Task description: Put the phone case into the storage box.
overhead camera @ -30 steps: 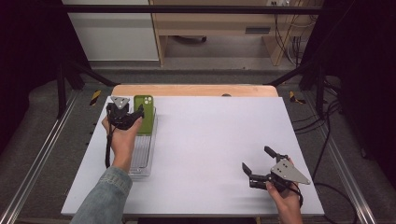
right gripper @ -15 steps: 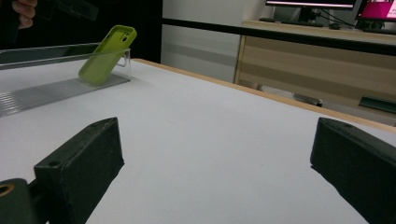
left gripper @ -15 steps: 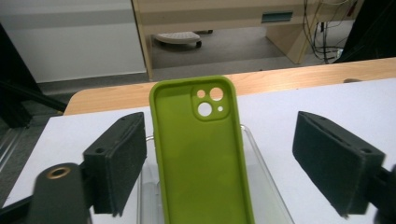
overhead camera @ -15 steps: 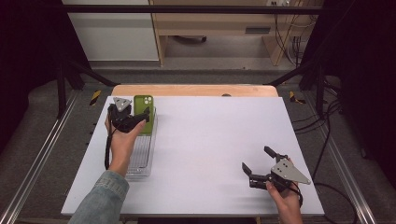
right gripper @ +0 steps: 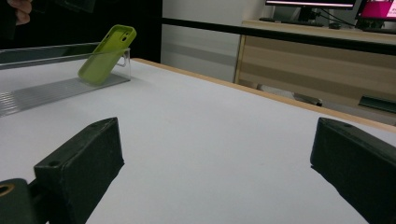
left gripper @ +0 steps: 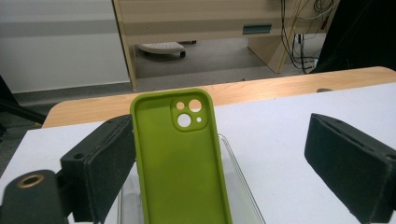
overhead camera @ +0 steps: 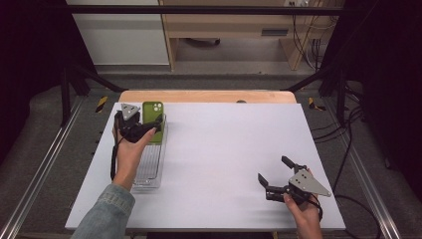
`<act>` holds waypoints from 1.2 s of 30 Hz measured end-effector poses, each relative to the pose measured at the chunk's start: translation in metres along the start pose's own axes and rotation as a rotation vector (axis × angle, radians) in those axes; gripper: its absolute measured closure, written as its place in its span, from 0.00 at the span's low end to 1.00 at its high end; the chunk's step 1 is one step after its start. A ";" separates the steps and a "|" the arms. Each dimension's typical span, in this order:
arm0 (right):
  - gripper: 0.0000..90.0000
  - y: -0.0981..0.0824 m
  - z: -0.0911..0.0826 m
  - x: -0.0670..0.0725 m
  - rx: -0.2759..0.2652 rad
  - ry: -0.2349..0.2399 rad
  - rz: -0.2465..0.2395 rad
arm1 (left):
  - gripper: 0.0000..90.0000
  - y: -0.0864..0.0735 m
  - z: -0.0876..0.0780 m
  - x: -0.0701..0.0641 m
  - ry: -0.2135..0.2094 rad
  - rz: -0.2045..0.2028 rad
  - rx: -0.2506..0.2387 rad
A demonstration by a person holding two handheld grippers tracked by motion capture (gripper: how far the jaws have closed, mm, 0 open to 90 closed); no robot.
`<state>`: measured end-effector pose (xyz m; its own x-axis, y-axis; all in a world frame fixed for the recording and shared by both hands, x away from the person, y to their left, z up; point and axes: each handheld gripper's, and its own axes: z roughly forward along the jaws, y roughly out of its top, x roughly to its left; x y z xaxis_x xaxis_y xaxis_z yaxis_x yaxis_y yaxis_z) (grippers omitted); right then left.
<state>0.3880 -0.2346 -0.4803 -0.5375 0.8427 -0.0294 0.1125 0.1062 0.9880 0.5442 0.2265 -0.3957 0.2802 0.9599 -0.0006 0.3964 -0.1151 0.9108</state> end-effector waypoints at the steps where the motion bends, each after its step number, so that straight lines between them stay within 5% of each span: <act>1: 0.03 0.000 0.000 0.000 0.001 0.000 0.000 | 0.08 0.000 0.000 -0.004 -0.008 0.023 0.001; 14: 0.03 0.000 0.000 0.000 0.002 0.000 0.000 | 0.06 0.007 -0.004 -0.017 -0.047 0.041 -0.030; 36: 0.03 0.000 0.000 0.000 0.002 0.001 0.000 | 0.06 0.010 -0.012 -0.060 -0.155 0.089 -0.053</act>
<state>0.3877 -0.2351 -0.4802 -0.5384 0.8422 -0.0289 0.1147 0.1072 0.9876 0.5205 0.1710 -0.3814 0.4450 0.8953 0.0211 0.3183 -0.1801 0.9307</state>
